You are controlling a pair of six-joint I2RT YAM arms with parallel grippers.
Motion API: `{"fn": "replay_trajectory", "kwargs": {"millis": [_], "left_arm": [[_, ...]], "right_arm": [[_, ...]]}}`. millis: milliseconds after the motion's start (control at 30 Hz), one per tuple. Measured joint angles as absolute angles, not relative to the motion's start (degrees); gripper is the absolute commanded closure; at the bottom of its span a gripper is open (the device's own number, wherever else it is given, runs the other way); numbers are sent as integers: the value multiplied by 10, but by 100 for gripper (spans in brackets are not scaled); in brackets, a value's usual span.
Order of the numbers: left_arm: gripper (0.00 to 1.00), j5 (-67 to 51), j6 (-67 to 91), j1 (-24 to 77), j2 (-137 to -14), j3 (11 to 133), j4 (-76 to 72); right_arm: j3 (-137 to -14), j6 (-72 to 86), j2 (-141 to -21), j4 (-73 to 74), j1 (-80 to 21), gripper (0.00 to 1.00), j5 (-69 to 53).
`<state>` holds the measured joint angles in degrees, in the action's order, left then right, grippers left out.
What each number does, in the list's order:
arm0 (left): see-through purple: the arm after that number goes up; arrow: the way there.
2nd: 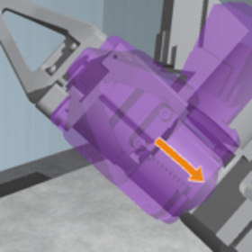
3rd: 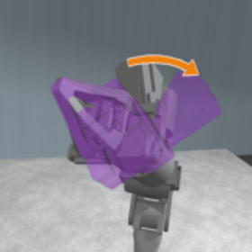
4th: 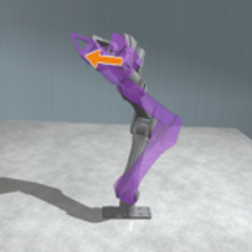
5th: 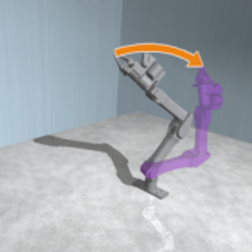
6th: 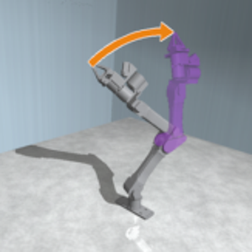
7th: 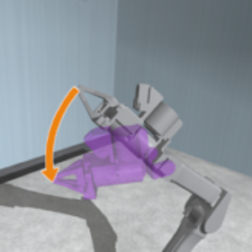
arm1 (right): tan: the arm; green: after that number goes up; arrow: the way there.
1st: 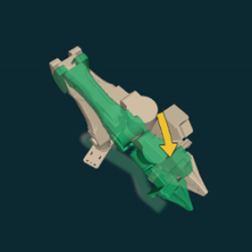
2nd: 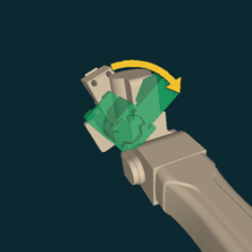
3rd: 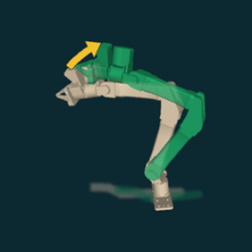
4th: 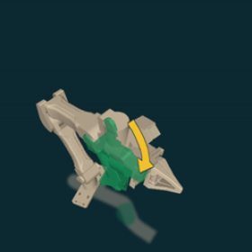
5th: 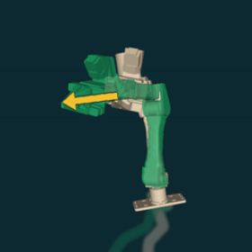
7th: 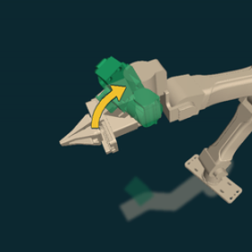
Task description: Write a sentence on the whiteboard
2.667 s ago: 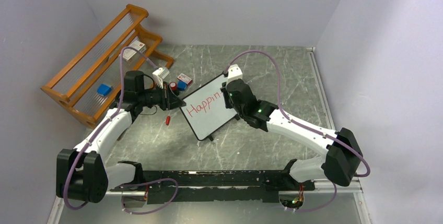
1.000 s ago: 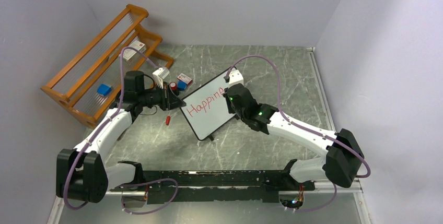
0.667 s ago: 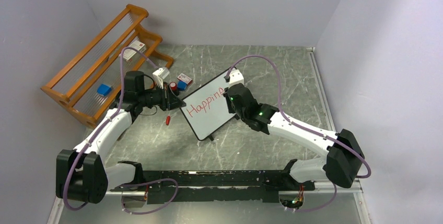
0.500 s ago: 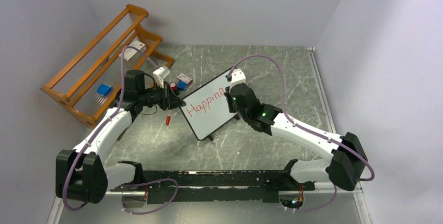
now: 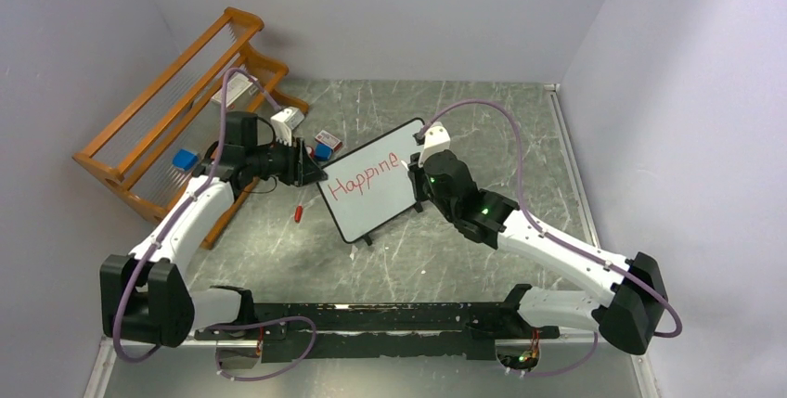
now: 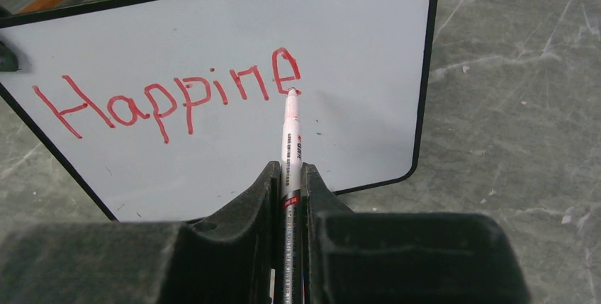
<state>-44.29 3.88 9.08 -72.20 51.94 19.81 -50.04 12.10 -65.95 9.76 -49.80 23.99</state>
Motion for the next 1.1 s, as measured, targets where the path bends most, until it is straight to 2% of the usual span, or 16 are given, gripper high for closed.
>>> {"fn": "replay_trajectory", "kwargs": {"millis": [200, 467, 733, 1033, 1100], "left_arm": [[47, -417, 102, 88, -643, 465, 156], [47, -406, 231, 88, -568, 352, 41], [55, -394, 346, 88, -568, 254, -108], [66, -392, 407, 88, -604, 229, -247], [75, -392, 414, 88, -611, 224, -276]], "right_arm": [[-496, 121, -648, 96, -498, 100, 240], [-481, 121, -644, 95, -498, 100, 240], [-481, 121, -638, 94, -498, 100, 240], [-481, 117, -638, 94, -498, 100, 241], [-481, 116, -638, 94, -498, 100, 241]]}}
